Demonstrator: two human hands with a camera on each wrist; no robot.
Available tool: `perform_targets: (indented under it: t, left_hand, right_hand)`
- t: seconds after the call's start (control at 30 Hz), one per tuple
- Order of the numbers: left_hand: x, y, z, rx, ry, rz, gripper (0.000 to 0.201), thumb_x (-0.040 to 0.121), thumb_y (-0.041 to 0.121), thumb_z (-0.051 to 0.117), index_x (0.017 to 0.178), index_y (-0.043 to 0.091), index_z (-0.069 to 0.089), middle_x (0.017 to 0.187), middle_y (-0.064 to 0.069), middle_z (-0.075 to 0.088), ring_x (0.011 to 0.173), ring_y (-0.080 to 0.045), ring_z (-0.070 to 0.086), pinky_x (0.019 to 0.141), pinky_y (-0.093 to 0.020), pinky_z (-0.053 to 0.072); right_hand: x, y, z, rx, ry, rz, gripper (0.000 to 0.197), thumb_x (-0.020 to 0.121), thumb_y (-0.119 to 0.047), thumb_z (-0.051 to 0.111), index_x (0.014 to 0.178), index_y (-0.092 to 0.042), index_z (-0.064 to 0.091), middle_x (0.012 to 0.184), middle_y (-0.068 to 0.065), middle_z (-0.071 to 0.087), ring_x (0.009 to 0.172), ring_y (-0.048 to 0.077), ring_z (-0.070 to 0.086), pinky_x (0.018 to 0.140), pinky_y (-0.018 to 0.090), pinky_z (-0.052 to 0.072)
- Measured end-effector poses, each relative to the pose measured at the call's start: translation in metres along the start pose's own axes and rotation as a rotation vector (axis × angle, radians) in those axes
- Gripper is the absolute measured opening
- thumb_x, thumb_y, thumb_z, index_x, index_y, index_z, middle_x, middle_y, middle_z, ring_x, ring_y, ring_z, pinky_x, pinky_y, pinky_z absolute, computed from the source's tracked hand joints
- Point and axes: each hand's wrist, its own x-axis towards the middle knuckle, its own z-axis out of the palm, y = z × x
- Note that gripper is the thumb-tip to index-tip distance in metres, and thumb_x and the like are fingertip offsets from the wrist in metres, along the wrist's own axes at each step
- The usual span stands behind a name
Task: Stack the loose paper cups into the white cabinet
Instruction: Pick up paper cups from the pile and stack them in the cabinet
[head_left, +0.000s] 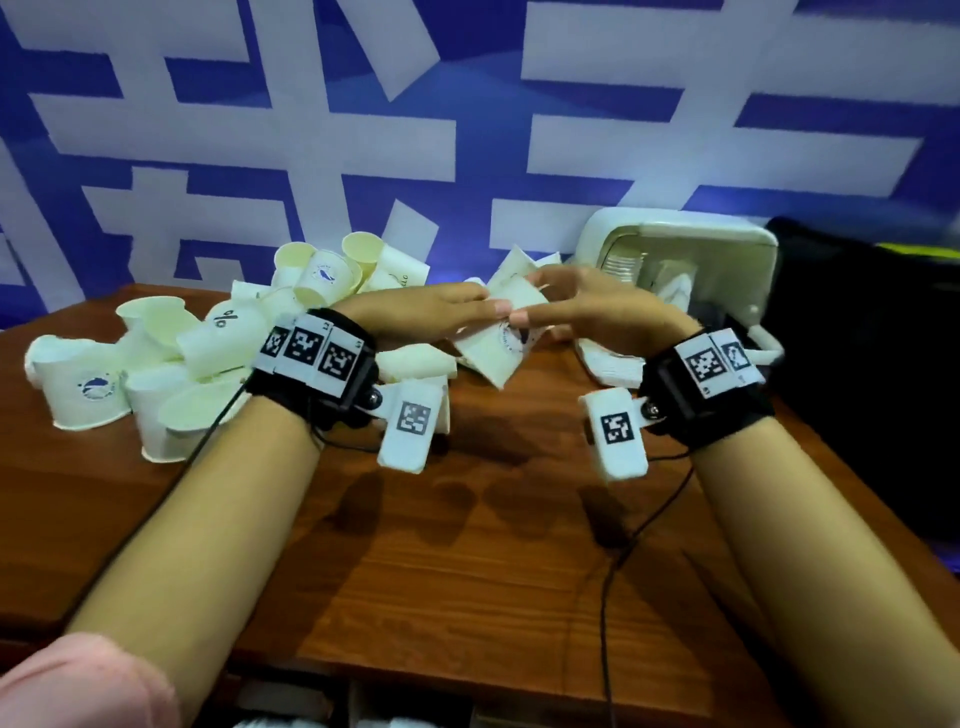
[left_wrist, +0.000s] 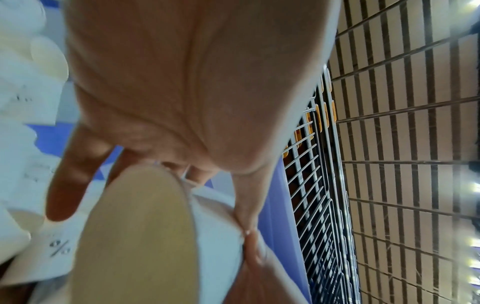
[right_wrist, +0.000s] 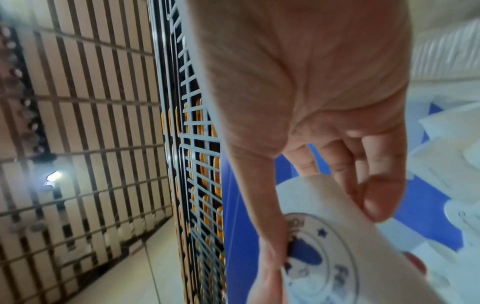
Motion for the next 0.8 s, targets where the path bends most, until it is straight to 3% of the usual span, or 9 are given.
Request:
perform_targets:
  t: [0.07,0.13,0.23,0.33,0.4,0.47,0.57,0.7,0.8]
  left_hand:
    - [0.023,0.012,0.013,-0.089,0.047,0.032,0.037,0.098,0.045,0.044,0.123,0.017,0.050,0.104,0.006,0.059,0.091,-0.005,0.058,0.075,-0.020,0.049]
    - [0.048,0.023,0.025,-0.169,0.072,0.083,0.042,0.097,0.042,0.048,0.132,0.019,0.044,0.115,0.006,0.058,0.097,-0.004,0.058,0.072,-0.018,0.047]
    - [0.087,0.035,0.039,-0.190,0.110,0.171,0.057,0.091,0.044,0.059,0.140,0.022,0.038,0.131,0.002,0.050,0.117,-0.014,0.054,0.089,-0.027,0.049]
    - [0.119,0.049,0.050,-0.158,0.180,0.283,0.067,0.081,0.046,0.068,0.139,0.029,0.038,0.140,-0.001,0.040,0.126,-0.015,0.046,0.103,-0.033,0.045]
    - [0.140,0.062,0.057,-0.116,0.243,0.361,0.057,0.088,0.024,0.065,0.140,0.025,0.039,0.141,-0.004,0.039,0.125,-0.014,0.043,0.103,-0.030,0.041]
    - [0.161,0.074,0.063,-0.080,0.311,0.426,0.054,0.089,0.012,0.061,0.139,0.020,0.042,0.140,-0.005,0.043,0.123,-0.013,0.044,0.100,-0.027,0.040]
    - [0.196,0.084,0.072,-0.116,0.342,0.482,0.051,0.088,0.010,0.063,0.136,0.015,0.046,0.136,-0.006,0.052,0.124,-0.017,0.049,0.103,-0.029,0.043]
    - [0.234,0.089,0.084,-0.131,0.331,0.505,0.050,0.088,0.012,0.066,0.134,0.013,0.048,0.134,-0.007,0.055,0.125,-0.018,0.050,0.105,-0.032,0.042]
    - [0.254,0.085,0.092,-0.169,0.295,0.491,0.050,0.088,0.012,0.065,0.134,0.012,0.047,0.136,-0.007,0.052,0.127,-0.018,0.047,0.107,-0.035,0.040]
  right_hand:
    - [-0.004,0.006,-0.023,0.129,0.096,-0.011,0.056,0.071,-0.015,0.078,0.121,-0.002,0.056,0.106,0.012,0.069,0.101,0.021,0.067,0.090,0.029,0.052]
    - [-0.009,0.012,-0.045,0.173,0.171,-0.033,0.049,0.076,-0.005,0.072,0.121,0.000,0.056,0.104,0.012,0.068,0.097,0.018,0.067,0.088,0.024,0.054]
    - [-0.015,0.021,-0.076,0.110,0.252,-0.055,0.046,0.081,0.005,0.068,0.125,0.002,0.056,0.114,0.016,0.067,0.104,0.023,0.066,0.089,0.025,0.054]
    - [-0.021,0.031,-0.105,0.059,0.382,-0.089,0.059,0.074,0.009,0.073,0.128,-0.004,0.055,0.121,0.015,0.065,0.112,0.024,0.064,0.091,0.030,0.055]
    - [-0.024,0.035,-0.124,-0.035,0.457,-0.107,0.064,0.071,0.010,0.075,0.128,-0.009,0.055,0.119,0.011,0.066,0.109,0.020,0.065,0.089,0.030,0.056]
    - [-0.026,0.039,-0.141,-0.127,0.501,-0.136,0.066,0.070,0.013,0.074,0.128,-0.011,0.055,0.117,0.007,0.065,0.103,0.015,0.065,0.082,0.025,0.057]
    - [-0.020,0.048,-0.168,-0.214,0.559,-0.155,0.067,0.068,0.013,0.075,0.124,-0.018,0.057,0.115,0.005,0.066,0.102,0.010,0.064,0.074,0.020,0.055]
    - [-0.008,0.074,-0.192,-0.340,0.634,-0.181,0.067,0.064,0.015,0.077,0.120,-0.015,0.056,0.106,0.003,0.066,0.093,0.005,0.061,0.075,0.015,0.052]
    - [0.003,0.096,-0.198,-0.456,0.674,-0.249,0.060,0.064,0.007,0.081,0.116,-0.011,0.056,0.107,-0.001,0.063,0.094,0.007,0.060,0.080,0.013,0.049]
